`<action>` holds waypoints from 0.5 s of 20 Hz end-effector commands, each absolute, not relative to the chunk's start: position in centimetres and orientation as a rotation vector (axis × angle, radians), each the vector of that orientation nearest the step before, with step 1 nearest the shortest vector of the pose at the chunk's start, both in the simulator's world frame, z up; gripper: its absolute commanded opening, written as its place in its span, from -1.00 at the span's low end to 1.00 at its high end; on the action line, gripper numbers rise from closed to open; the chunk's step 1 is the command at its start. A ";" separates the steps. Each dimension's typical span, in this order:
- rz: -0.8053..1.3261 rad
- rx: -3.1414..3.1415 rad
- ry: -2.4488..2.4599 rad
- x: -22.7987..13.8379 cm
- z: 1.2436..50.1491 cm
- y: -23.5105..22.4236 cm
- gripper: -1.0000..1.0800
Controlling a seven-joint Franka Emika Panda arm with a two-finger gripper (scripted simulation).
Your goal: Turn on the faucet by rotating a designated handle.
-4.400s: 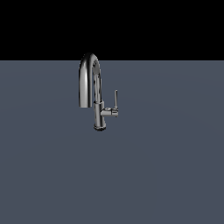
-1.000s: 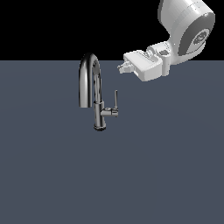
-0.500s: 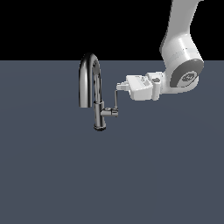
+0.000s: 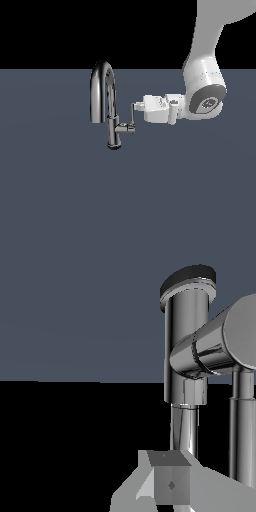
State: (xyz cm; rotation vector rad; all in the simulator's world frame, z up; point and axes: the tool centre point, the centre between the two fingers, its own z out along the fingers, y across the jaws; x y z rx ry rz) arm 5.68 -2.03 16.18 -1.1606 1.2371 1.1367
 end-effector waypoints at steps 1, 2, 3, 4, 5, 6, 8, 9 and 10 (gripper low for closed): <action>1.137 -1.155 1.238 5.7 16.1 -2.0 -1.00; 1.137 -1.155 1.238 5.7 16.1 -2.0 -1.00; 1.137 -1.155 1.238 5.7 16.1 -2.0 -1.00; 1.137 -1.156 1.238 5.7 16.1 -2.0 -1.00; 1.137 -1.156 1.238 5.4 16.1 -2.0 -1.00; 1.137 -1.156 1.238 5.2 16.2 -1.9 -1.00; 1.137 -1.156 1.238 4.6 16.2 -1.9 -1.00; 1.137 -1.156 1.238 4.3 16.3 -1.9 -1.00; 1.137 -1.156 1.238 4.0 16.3 -1.8 -1.00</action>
